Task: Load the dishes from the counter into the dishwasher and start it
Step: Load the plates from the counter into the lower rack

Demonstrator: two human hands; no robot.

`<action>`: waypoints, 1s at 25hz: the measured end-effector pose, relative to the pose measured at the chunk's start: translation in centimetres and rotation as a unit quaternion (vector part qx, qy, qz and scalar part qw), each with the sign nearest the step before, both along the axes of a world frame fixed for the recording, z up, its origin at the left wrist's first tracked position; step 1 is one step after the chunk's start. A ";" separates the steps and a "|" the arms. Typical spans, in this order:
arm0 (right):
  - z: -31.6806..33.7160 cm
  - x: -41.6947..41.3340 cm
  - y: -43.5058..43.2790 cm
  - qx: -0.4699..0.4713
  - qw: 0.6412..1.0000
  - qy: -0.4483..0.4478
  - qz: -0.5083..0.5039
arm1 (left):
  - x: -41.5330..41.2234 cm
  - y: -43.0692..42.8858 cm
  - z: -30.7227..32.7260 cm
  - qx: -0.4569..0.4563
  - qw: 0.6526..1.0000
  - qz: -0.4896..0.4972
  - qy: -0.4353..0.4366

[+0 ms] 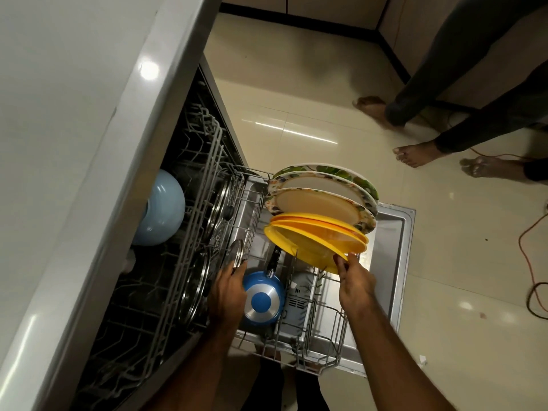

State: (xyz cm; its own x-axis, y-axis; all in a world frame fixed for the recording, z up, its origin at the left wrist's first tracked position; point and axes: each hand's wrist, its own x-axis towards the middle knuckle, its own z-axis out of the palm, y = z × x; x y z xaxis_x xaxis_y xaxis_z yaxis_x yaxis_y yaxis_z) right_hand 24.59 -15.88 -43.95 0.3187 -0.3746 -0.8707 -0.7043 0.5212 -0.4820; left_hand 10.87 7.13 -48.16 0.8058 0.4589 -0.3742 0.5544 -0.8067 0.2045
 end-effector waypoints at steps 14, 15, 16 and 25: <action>0.1 -0.7 -1.0 0.026 0.998 0.004 0.048 | 3.1 0.8 -1.7 -0.113 0.987 0.092 0.074; 0.3 -0.7 -1.0 0.028 0.998 0.004 0.052 | 4.0 0.0 -0.7 -0.118 0.989 0.089 0.014; 0.5 -0.7 -1.0 0.028 0.998 0.004 0.059 | 5.1 -0.7 0.2 -0.138 0.987 0.074 -0.044; 4.2 -0.9 -3.0 0.085 0.992 -0.082 0.051 | 9.7 -3.3 7.1 -0.097 0.975 -0.035 -0.197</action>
